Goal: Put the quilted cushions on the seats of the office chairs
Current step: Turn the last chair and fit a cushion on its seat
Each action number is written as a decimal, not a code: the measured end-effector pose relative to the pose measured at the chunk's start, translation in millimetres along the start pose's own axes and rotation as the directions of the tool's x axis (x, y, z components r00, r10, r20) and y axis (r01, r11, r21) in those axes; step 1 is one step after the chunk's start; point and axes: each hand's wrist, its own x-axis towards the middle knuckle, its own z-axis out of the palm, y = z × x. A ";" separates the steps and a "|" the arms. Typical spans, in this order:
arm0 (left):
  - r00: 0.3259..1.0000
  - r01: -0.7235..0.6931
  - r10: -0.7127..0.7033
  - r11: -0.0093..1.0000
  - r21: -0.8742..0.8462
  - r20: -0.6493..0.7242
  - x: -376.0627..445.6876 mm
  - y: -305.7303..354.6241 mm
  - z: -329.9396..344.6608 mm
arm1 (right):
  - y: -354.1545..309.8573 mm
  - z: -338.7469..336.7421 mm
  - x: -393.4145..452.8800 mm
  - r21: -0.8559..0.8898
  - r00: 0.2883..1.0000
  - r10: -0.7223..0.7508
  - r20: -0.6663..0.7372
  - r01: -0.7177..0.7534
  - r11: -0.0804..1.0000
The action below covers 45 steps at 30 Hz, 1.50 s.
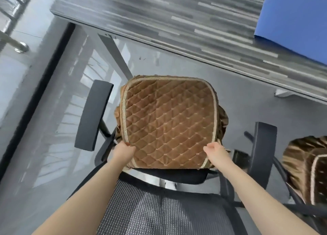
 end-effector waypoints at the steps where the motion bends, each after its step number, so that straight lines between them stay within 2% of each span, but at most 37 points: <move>1: 1.000 0.012 -0.012 1.000 -0.022 0.000 12.5 -0.4 6.1 | -0.2 2.6 16.3 0.001 1.000 0.023 -0.010 -0.023 1.000; 5: 0.992 0.122 -0.123 0.992 -0.032 -0.032 50.7 -4.9 18.7 | 4.5 0.5 73.1 0.048 0.987 0.078 -0.140 -0.072 0.996; 7: 0.988 0.141 -0.140 0.990 0.004 -0.063 66.3 -7.2 26.2 | 7.8 0.6 96.5 -0.014 0.974 0.103 -0.203 -0.108 0.994; 9: 0.987 0.137 -0.129 0.987 0.079 -0.099 75.9 -8.7 33.9 | 6.8 2.0 111.7 -0.105 0.975 0.099 -0.201 -0.122 0.987; 11: 0.985 0.137 -0.123 0.984 0.116 -0.118 83.7 -9.7 41.6 | 4.3 3.4 123.0 -0.124 0.981 0.096 -0.170 -0.118 0.985; 17: 0.975 0.173 -0.163 0.983 0.056 -0.151 89.7 -6.0 38.7 | 7.0 2.8 135.4 -0.075 0.970 0.138 -0.202 -0.156 0.985; 19: 0.976 0.143 -0.117 0.980 0.140 -0.183 85.1 -6.4 35.8 | 7.3 1.1 129.6 -0.053 0.973 0.134 -0.186 -0.146 0.988; 22: 0.975 0.021 0.056 0.941 0.339 -0.217 72.3 -9.1 29.1 | 13.6 -3.1 118.4 -0.034 0.979 0.128 -0.158 -0.135 0.990; 24: 0.971 -0.029 0.117 0.922 0.387 -0.206 68.6 -10.9 21.6 | 22.7 -2.6 108.4 -0.052 0.983 0.104 -0.151 -0.113 0.992; 27: 0.978 -0.021 0.092 0.935 0.353 -0.185 72.4 -13.1 7.8 | 37.2 4.2 90.1 -0.096 0.984 0.087 -0.153 -0.102 0.990; 31: 0.987 -0.009 0.073 0.915 0.404 -0.143 70.4 -15.2 8.0 | 53.2 16.8 66.0 -0.166 0.977 0.102 -0.188 -0.134 0.977; 35: 0.997 0.014 0.025 0.855 0.519 -0.069 66.4 -21.3 21.9 | 75.2 36.9 56.0 -0.278 0.983 0.075 -0.170 -0.120 0.953; 37: 1.000 -0.013 0.004 0.817 0.576 0.017 72.1 -25.4 23.1 | 80.7 43.7 57.3 -0.322 0.993 0.030 -0.114 -0.065 0.944; 39: 0.999 -0.044 0.017 0.771 0.636 0.048 82.1 -26.0 21.0 | 76.4 41.3 60.8 -0.320 0.996 0.027 -0.081 -0.052 0.946; 42: 0.988 -0.086 0.147 0.749 0.657 -0.039 84.8 -0.8 9.6 | 57.2 23.8 71.5 -0.289 0.992 0.014 -0.122 -0.049 0.956; 45: 0.951 -0.160 0.285 0.786 0.597 -0.120 95.5 31.2 -3.1 | 31.2 1.7 88.6 -0.282 0.984 -0.046 -0.174 -0.005 0.959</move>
